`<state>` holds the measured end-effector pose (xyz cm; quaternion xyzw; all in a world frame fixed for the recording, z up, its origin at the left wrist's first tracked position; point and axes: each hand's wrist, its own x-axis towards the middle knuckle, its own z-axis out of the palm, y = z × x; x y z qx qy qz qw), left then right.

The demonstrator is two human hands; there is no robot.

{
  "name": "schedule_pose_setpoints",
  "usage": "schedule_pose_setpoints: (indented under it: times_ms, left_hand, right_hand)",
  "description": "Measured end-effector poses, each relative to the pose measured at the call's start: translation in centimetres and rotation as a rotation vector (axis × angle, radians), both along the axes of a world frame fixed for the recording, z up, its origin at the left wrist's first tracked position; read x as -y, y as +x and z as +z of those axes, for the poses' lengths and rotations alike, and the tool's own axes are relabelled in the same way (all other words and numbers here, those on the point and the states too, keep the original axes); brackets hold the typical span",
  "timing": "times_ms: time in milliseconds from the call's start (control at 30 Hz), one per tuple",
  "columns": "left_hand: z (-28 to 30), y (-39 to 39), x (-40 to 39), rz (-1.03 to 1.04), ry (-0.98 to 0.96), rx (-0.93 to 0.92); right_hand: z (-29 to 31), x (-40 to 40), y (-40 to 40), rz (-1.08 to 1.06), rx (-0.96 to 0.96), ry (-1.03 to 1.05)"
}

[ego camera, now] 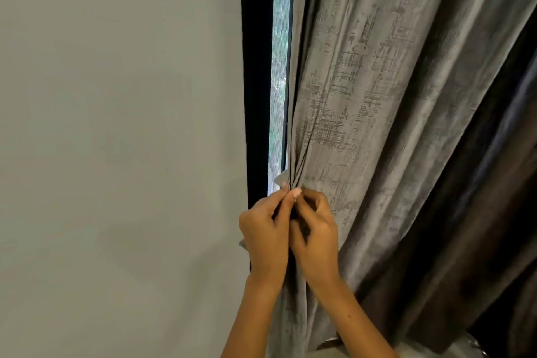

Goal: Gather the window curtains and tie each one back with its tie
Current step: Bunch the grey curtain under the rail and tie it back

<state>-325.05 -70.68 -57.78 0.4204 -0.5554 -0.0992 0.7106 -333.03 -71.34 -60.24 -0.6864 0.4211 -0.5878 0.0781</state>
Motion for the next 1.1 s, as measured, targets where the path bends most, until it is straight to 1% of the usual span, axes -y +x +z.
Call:
schedule_pose_setpoints:
  times_ms: [133,167,200,233,267,300,333,400,433,500,533,600,700,800,900,933,967,1033,1067,1100]
  left_hand:
    - [0.3,0.4,0.6,0.02,0.032,0.005]
    - [0.4,0.5,0.7,0.026,0.036,0.0]
    - [0.4,0.7,0.9,0.033,0.039,-0.012]
    - [0.5,0.9,1.0,0.041,0.039,-0.023]
    - [0.5,1.0,1.1,0.05,0.037,-0.028]
    - [0.5,1.1,1.2,0.059,0.034,-0.029]
    - [0.5,1.2,1.2,0.07,0.036,-0.027]
    - [0.4,1.1,1.1,0.085,0.046,-0.021]
    - [0.4,1.0,1.0,0.083,0.055,-0.023]
    - [0.3,0.7,0.9,0.066,0.067,-0.028]
    - [0.3,0.5,0.8,0.061,0.066,-0.023]
    - [0.1,-0.1,0.8,0.045,0.054,-0.004]
    - [0.0,-0.8,0.5,0.017,0.05,0.024]
    - [0.0,-0.9,0.2,0.003,0.033,0.037]
    - [-0.1,-0.7,0.2,-0.022,0.029,0.046]
    - [-0.1,-0.6,0.3,-0.011,0.039,0.041]
    - [-0.1,-0.5,0.4,0.008,0.047,0.036]
    - [0.0,-0.1,0.9,0.023,0.07,0.005]
    - [0.0,0.2,1.1,0.01,0.084,-0.02]
    - [0.1,0.6,1.3,-0.004,0.096,-0.036]
  right_hand:
    - [0.1,-0.2,-0.4,0.122,0.0,-0.003]
    - [0.1,-0.1,-0.7,0.109,0.006,0.002]
    - [0.0,0.1,-1.1,0.026,0.024,-0.011]
    - [-0.1,0.4,-1.5,-0.092,0.078,-0.019]
    - [0.0,0.6,-1.8,-0.183,0.176,0.002]
    - [0.5,0.8,-2.2,-0.217,0.301,0.055]
    - [1.0,1.0,-2.6,-0.199,0.404,0.125]
    - [1.5,1.7,-3.1,-0.131,0.479,0.202]
    - [1.7,1.8,-3.3,-0.144,0.416,0.153]
    - [1.5,1.9,-3.0,-0.26,0.244,0.012]
    - [1.3,1.9,-2.7,-0.308,0.193,-0.043]
    - [0.8,1.4,-1.7,-0.313,0.082,-0.029]
    - [0.0,1.0,-0.1,-0.238,-0.026,0.113]
    - [0.2,0.6,0.4,-0.166,-0.07,0.199]
    - [0.3,0.4,0.1,-0.163,-0.124,0.292]
    - [0.5,0.3,-0.2,-0.126,-0.141,0.312]
    - [0.7,0.3,-0.4,-0.033,-0.138,0.322]
    - [1.0,0.4,-1.3,0.225,-0.052,0.335]
    - [1.0,0.5,-1.7,0.303,0.017,0.344]
    - [0.7,0.8,-2.2,0.295,0.095,0.34]
